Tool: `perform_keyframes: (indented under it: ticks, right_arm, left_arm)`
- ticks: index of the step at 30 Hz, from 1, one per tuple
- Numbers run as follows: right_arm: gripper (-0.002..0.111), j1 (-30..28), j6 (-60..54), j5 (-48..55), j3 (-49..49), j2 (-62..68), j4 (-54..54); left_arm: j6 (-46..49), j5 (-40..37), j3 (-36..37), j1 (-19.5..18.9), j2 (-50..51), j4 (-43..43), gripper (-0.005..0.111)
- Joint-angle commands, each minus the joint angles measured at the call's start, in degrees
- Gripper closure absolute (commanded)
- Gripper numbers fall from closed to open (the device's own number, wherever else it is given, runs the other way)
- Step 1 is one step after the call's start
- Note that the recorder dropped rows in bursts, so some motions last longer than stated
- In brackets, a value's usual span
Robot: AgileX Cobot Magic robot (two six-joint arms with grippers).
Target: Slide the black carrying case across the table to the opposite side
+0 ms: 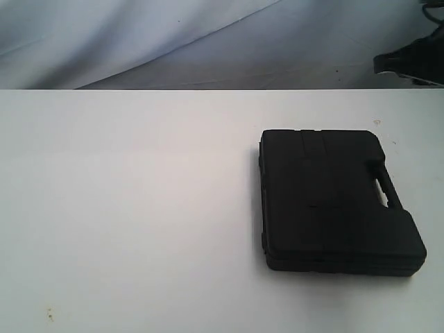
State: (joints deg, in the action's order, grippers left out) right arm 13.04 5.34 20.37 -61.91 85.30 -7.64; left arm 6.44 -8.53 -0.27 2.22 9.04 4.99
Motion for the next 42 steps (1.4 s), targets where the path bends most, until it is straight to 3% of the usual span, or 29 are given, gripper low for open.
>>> perform_keyframes:
  ticks: [1, 5, 11, 36, 42]
  right_arm:
    - [0.104, 0.37, -2.82, -15.77, 13.0, -11.05, 0.13]
    - [0.108, 1.23, -3.69, -24.13, 21.41, -21.27, 0.13]
    - [0.108, 1.23, -4.24, -25.27, 25.5, -33.28, 0.13]
    - [0.108, 1.23, -11.19, -12.47, 40.13, -81.15, -3.93]
    - [0.108, 1.23, -11.32, -6.29, 40.13, -85.3, -8.67]
  left_arm:
    - [-0.18, 0.8, 0.27, -0.12, -0.39, 0.02, 0.107]
    - [-0.18, 0.8, 0.27, -0.12, -0.39, 0.02, 0.107]
    - [-0.18, 0.8, 0.27, -0.12, -0.39, 0.02, 0.107]
    - [-0.18, 0.8, 0.27, -0.12, -0.39, 0.02, 0.107]
    - [-0.18, 0.8, 0.27, -0.12, -0.39, 0.02, 0.107]
